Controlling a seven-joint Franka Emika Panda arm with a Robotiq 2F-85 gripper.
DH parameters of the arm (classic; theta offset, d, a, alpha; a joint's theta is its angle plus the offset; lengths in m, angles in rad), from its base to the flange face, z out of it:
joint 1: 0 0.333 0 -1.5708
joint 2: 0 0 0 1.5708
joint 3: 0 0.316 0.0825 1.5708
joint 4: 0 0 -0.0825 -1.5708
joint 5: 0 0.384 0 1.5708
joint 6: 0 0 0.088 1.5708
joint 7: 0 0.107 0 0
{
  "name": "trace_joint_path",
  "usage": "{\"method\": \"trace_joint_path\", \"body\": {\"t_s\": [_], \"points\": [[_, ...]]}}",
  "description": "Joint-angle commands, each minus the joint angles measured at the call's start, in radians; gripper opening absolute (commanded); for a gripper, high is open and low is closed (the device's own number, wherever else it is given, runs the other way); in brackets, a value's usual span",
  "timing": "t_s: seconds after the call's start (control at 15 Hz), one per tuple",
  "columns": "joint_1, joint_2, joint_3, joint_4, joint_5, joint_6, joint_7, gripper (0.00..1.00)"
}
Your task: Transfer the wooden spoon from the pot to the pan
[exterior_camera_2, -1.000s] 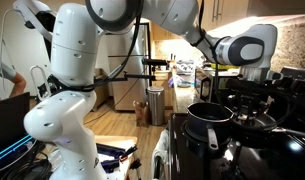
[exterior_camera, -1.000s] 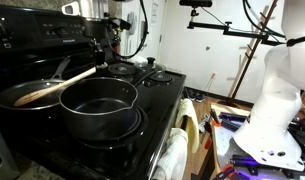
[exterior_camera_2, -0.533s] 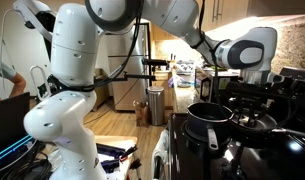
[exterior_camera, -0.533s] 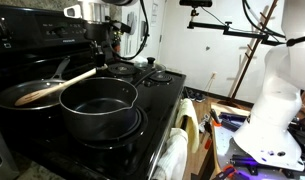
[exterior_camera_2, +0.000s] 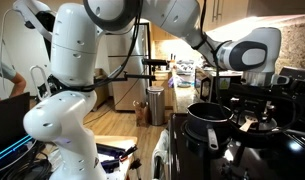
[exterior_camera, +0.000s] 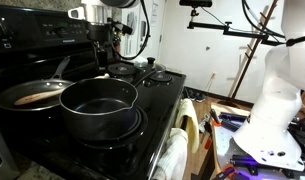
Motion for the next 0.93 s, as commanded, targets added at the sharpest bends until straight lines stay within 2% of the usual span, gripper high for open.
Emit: {"method": "trace_joint_path", "body": {"t_s": [0.0,0.13,0.27,0.53,0.6,0.67,0.87], "points": [[-0.008,-0.038,0.005,-0.021,-0.042,0.013,0.006,0.96],[-0.007,-0.051,0.005,-0.008,-0.07,-0.014,-0.01,1.0],[-0.023,-0.07,0.021,0.001,-0.042,-0.031,-0.092,1.0],[-0.004,-0.115,0.002,0.004,-0.06,-0.025,0.008,1.0],[-0.008,-0.125,0.005,0.001,-0.031,-0.019,0.017,1.0],[-0.007,-0.092,0.007,0.015,-0.047,-0.01,-0.013,1.0],[-0.006,-0.11,0.006,0.015,-0.045,-0.01,0.002,1.0]]}}
